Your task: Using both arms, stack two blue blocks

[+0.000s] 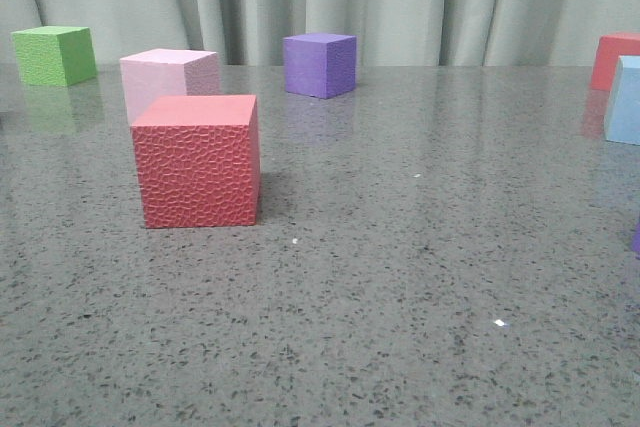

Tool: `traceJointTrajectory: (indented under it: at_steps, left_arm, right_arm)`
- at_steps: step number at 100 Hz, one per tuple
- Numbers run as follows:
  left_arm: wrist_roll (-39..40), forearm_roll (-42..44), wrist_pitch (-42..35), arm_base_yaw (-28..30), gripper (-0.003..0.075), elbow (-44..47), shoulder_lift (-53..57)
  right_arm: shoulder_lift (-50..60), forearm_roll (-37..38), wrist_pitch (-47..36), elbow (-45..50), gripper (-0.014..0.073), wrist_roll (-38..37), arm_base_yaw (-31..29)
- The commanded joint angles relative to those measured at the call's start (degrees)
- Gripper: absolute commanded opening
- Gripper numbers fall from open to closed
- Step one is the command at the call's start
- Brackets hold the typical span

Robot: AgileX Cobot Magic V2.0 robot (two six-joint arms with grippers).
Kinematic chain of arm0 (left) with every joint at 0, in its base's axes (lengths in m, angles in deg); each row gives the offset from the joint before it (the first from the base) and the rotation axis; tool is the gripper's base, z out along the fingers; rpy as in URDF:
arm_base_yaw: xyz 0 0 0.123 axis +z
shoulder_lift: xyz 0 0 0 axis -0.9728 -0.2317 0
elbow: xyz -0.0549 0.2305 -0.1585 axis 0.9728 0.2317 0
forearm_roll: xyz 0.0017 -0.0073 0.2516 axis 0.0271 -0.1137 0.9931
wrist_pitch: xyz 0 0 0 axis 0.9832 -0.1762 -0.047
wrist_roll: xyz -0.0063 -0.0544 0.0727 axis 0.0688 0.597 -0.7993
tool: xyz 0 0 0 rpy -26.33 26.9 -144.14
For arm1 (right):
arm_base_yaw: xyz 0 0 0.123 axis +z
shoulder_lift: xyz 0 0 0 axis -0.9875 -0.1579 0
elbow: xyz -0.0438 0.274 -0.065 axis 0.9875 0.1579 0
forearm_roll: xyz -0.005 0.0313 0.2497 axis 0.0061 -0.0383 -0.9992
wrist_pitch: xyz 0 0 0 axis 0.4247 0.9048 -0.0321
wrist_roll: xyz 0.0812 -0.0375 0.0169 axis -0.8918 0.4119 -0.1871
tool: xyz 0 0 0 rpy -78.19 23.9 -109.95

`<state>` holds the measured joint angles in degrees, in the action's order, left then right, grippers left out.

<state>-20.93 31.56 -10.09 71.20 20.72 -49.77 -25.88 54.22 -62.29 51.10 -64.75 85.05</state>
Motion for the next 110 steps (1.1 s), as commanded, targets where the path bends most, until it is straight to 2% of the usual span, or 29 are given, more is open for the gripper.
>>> traceJointTrajectory:
  at_steps: [1,18,38,90,95,102,110]
  left_arm:
    - [0.28,-2.6,4.18,0.11,-0.0019,-8.08,-6.35]
    - [0.28,-3.96,17.89,0.11,-0.0019,-21.01,-17.21]
    - [0.28,-4.32,25.49,0.11,-0.0019,-31.01,-26.16]
    - [0.18,-4.92,25.97,0.11,-0.0018,-32.65,-29.75]
    - [-0.42,-4.96,25.68,0.11,-0.0008,-32.65,-29.75]
    - [-2.44,-5.36,25.32,0.11,0.0051,-32.65,-29.75]
    - [-3.95,-5.63,25.21,0.11,0.0197,-32.65,-29.75]
  right_arm:
    - [-4.28,-0.17,3.08,-7.38,-0.0069,0.38,-0.39]
    - [-11.07,-0.28,15.49,-18.13,-0.0069,0.38,-0.39]
    - [-19.23,-0.28,28.18,-27.53,-0.0069,0.38,-0.39]
    - [-22.17,-0.28,25.21,-28.92,-0.0062,0.38,-0.39]
    - [-22.17,-0.28,25.21,-28.92,-0.0032,0.38,-0.39]
    - [-22.17,-0.28,25.21,-28.92,0.006,0.38,-0.39]
    - [-22.17,-0.28,25.21,-28.92,0.0235,0.38,-0.39]
